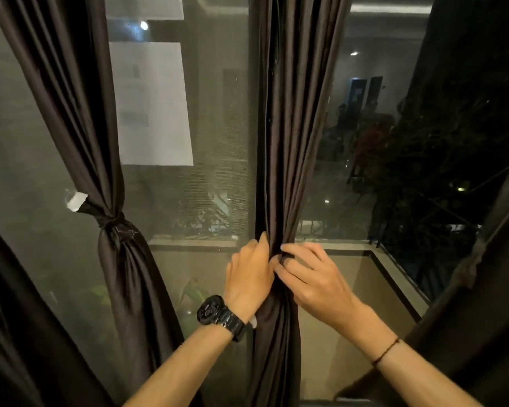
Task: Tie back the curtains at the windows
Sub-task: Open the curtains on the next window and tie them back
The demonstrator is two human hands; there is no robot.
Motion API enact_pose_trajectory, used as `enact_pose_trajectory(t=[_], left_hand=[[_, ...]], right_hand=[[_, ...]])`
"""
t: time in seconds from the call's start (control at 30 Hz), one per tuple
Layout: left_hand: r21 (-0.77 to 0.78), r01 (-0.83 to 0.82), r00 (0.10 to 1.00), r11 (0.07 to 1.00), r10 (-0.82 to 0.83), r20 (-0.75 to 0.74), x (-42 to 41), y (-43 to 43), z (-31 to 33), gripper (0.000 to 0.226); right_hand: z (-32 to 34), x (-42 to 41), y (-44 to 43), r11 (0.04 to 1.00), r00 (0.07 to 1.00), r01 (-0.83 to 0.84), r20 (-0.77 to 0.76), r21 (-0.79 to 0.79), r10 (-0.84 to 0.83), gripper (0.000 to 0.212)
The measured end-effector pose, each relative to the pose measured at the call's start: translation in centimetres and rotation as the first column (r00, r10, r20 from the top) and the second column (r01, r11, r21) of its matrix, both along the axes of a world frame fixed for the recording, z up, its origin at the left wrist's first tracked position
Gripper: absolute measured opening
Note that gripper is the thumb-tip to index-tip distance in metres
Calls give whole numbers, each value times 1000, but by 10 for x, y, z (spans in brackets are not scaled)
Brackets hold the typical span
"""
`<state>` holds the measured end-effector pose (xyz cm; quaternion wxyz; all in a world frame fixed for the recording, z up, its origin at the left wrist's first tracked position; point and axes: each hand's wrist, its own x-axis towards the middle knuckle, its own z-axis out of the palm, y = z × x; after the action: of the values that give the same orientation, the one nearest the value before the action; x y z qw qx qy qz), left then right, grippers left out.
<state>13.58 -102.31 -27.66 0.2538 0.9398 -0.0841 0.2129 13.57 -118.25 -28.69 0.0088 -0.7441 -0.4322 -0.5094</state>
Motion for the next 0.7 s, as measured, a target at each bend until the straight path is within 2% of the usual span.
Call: enact_pose_trajectory(t=[0.1,0.13,0.2,0.27,0.37,0.47,0.5,0.53,0.6,0.63,0.67,0.7], left_hand=[[74,7,1000,997,-6,-25,-4,5,4,35],[44,15,1000,999,-15,-8,-5,6,5,31],[-122,44,998,992,-37,58,-3,9,7,21],[-271,60,995,961,-35,97,-4,10,9,25],[-413,140,990,900,-113,89,-9,13,6,33],[-582,306,941,753,-333,64,-17,16,-1,15],[-612,353,911,708,-409,52,-19,18,-3,14],[-633,387,877,671,-480,27,-21,20,-3,23],[-634,430,815,643,-578,-34,-21,26,-5,42],[-598,453,804,662,-593,-47,-20,28,-5,48],[-494,486,820,721,-572,-30,-17,29,-4,48],[-309,507,851,805,-525,29,-13,30,-4,43]], right_hand=[[13,0,3,992,999,-27,-25,-127,24,21],[18,0,4,987,999,-22,-53,-162,13,24],[29,-2,6,983,988,-7,-154,-185,-22,25],[36,-3,7,991,958,13,-283,-135,-51,20],[39,2,7,997,906,81,-418,16,-67,35],[40,5,4,971,866,130,-500,200,-13,28],[41,5,3,961,860,139,-510,238,2,26],[41,5,2,951,851,148,-525,272,17,26],[42,7,1,925,807,188,-589,329,46,28],[42,8,0,911,773,209,-630,355,68,30],[43,8,0,895,733,223,-671,386,106,31],[44,7,0,876,690,227,-705,426,164,31]])
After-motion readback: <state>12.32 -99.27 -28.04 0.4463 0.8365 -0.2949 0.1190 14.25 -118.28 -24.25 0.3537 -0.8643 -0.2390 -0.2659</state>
